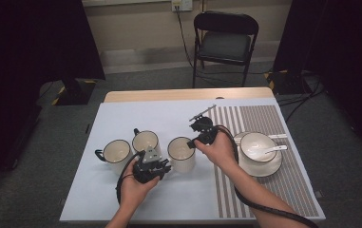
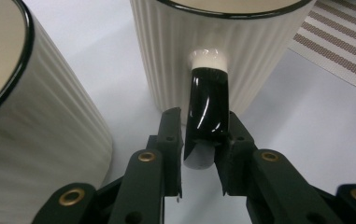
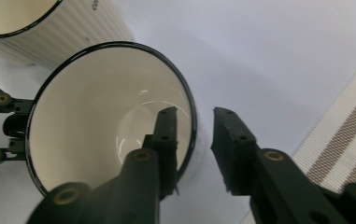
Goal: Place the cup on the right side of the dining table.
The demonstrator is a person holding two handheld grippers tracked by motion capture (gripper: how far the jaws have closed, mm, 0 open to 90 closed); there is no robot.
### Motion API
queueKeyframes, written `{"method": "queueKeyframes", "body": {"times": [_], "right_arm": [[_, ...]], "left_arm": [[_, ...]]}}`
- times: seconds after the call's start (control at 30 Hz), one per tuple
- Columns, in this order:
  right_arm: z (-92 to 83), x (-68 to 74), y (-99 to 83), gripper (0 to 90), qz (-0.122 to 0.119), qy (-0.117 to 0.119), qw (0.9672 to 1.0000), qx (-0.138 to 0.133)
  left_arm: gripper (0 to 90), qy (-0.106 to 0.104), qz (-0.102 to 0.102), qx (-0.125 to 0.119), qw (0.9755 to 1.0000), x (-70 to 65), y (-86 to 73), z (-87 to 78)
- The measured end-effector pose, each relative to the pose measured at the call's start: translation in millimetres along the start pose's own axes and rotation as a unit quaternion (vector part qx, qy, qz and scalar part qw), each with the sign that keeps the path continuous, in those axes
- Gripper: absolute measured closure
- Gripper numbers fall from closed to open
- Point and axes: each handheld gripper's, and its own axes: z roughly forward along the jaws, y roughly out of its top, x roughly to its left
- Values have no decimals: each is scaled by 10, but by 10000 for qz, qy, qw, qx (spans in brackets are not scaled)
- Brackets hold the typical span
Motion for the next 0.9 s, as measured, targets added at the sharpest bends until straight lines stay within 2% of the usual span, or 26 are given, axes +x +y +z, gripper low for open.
{"method": "queueKeyframes", "body": {"times": [0.07,0.13,0.3,0.53,0.63,0.73,0.77,0.8,0.83,0.9], "right_arm": [[17,-8,-5,764,36,108,9999,-30],[14,4,0,775,37,62,10000,-15],[-11,37,39,825,-43,-135,9999,-49],[-15,115,69,837,-347,-413,9985,66],[-18,115,70,840,-332,-420,9985,76],[-32,93,68,845,-239,-402,9989,60],[-38,93,67,848,-283,-436,9986,67],[-45,98,66,852,-310,-474,9984,76],[-52,97,67,854,-328,-504,9982,82],[-64,81,68,856,-269,-513,9983,117]], "left_arm": [[736,16,-28,-20,10000,-10,1,8],[735,28,20,11,10000,-6,5,8],[743,35,-22,-51,10000,-28,10,20],[773,53,-100,-25,9999,-19,25,22],[775,114,-99,50,9999,-22,54,15],[778,183,-191,-9,9996,-55,72,9],[778,247,-129,9,9996,-58,87,5],[778,254,-192,-17,9995,-71,98,4],[779,263,-162,-38,9995,-69,107,3],[779,229,-240,-77,9994,-70,127,0]]}}
